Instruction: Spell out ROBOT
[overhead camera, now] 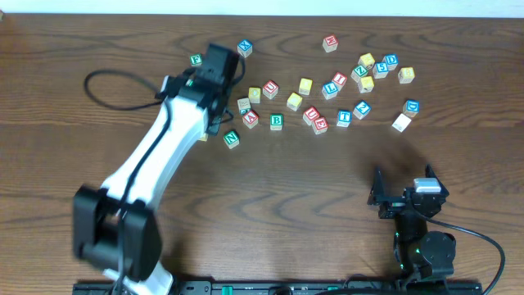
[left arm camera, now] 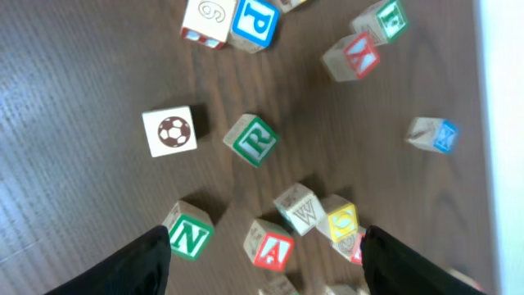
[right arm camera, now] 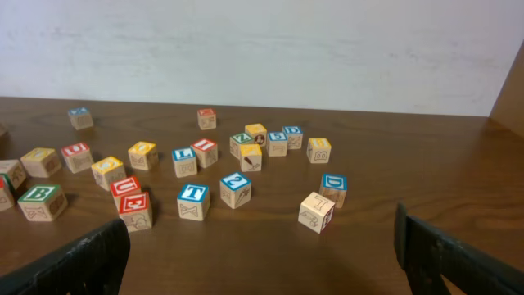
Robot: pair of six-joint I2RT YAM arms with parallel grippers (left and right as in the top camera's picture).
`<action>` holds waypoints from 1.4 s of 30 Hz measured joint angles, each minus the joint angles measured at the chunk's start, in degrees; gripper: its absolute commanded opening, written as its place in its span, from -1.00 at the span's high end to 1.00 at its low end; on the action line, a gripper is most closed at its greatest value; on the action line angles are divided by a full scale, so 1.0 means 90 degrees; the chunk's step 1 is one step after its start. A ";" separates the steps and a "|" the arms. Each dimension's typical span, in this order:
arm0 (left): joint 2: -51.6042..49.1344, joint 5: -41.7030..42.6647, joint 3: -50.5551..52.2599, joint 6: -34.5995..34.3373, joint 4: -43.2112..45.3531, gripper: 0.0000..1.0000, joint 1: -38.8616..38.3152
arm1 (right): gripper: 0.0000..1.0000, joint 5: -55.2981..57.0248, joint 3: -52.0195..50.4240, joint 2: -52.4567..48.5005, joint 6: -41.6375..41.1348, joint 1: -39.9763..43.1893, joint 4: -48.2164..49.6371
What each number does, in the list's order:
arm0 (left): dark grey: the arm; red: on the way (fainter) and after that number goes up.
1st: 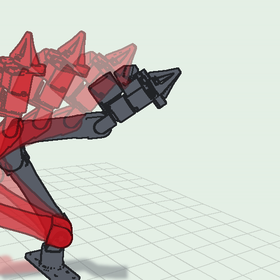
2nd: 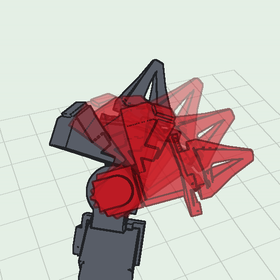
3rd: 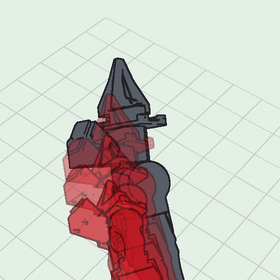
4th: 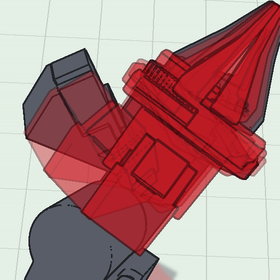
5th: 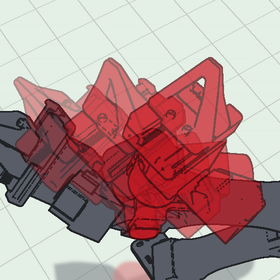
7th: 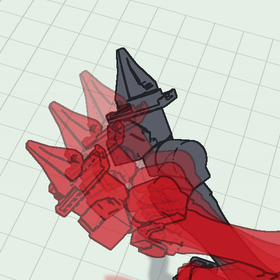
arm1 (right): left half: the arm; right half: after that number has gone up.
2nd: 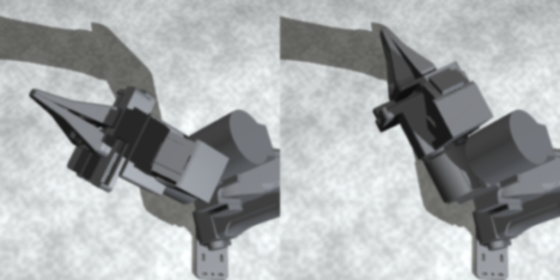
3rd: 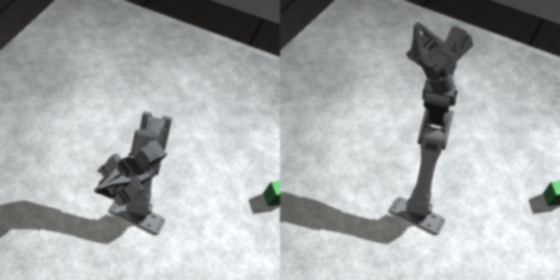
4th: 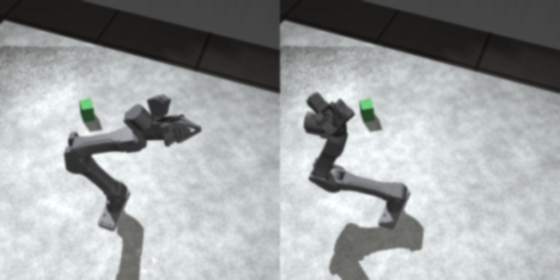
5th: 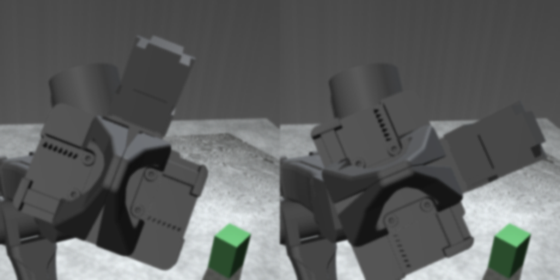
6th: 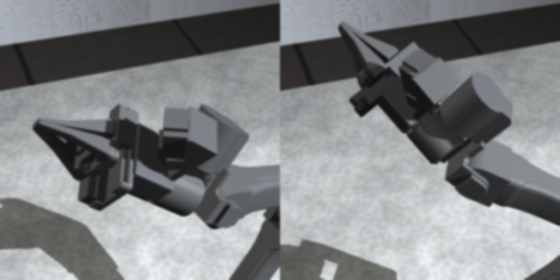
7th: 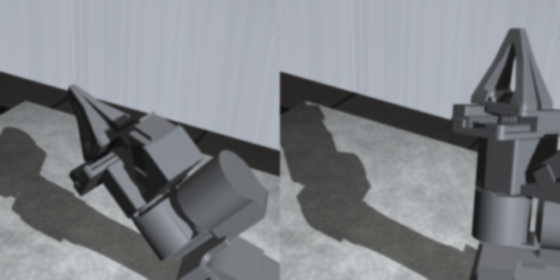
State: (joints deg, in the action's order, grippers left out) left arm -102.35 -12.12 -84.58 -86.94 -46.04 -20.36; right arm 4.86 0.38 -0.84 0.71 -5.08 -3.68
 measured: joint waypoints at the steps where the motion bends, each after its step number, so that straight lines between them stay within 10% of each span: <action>1: -0.0287 0.0000 -0.0299 0.0019 -0.0211 -0.48 0.0000 | -0.98 0.0000 0.0000 0.0000 -0.0002 0.0000 0.0002; 22: -0.1880 0.0345 -0.2276 0.0415 -0.1855 -0.48 0.0466 | -0.99 0.0000 0.0000 0.0000 0.0000 0.0000 0.0002; 42: -0.2659 0.0525 -0.2273 0.3079 -0.1333 -0.49 0.0491 | -0.98 0.0000 0.0000 0.0000 0.0000 0.0000 0.0005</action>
State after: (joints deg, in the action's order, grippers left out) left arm -126.28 -7.40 -105.03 -59.22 -58.04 -15.94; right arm 4.86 0.38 -0.84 0.71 -5.08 -3.64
